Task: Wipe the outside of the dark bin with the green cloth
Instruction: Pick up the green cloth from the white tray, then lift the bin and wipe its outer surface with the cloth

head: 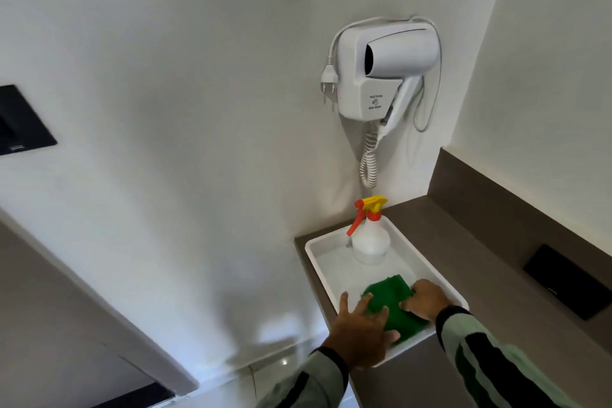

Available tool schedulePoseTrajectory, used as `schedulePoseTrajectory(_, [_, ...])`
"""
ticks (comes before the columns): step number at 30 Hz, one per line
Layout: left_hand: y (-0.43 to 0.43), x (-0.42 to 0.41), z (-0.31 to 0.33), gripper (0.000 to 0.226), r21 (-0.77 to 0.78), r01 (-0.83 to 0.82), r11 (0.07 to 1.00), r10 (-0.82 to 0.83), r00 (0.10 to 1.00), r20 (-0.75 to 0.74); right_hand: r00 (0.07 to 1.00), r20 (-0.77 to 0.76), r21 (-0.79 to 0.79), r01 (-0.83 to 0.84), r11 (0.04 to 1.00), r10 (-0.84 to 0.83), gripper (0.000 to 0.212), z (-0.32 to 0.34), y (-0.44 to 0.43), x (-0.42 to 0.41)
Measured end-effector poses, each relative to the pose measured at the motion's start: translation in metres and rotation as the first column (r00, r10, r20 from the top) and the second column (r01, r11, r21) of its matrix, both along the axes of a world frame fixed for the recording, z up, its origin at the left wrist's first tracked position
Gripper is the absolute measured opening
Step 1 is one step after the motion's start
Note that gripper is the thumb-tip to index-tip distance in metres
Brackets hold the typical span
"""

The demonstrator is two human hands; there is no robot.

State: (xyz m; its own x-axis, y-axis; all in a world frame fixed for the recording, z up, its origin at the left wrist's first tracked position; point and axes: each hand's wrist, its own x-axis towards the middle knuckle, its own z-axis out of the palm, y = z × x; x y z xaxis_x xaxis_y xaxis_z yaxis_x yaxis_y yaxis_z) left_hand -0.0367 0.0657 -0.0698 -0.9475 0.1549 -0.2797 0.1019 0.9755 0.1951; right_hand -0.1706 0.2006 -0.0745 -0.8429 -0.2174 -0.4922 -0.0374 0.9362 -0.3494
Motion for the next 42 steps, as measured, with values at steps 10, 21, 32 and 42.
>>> schedulePoseTrajectory(10, [-0.027,0.010,0.009,0.060,0.230,-0.277,0.933,0.273,0.961,0.050,0.944,0.106,-0.516,0.321,0.794,-0.312,0.017,0.019,-0.025,0.033])
schedulePoseTrajectory(21, [-0.113,0.078,0.053,0.040,0.890,-0.361,-0.278,0.682,0.578,0.447,0.930,0.161,-0.724,0.339,0.601,-0.330,0.035,0.074,-0.110,0.129])
schedulePoseTrajectory(32, [-0.109,0.182,-0.026,0.040,0.757,-0.636,0.152,0.711,0.602,0.364,0.499,0.867,-0.497,0.864,0.082,0.007,0.070,-0.047,-0.129,0.254])
schedulePoseTrajectory(42, [-0.106,0.264,-0.311,0.044,0.114,-0.628,0.770,0.593,0.770,0.236,0.293,0.855,-0.199,0.947,0.251,-0.429,0.037,-0.317,-0.021,0.309])
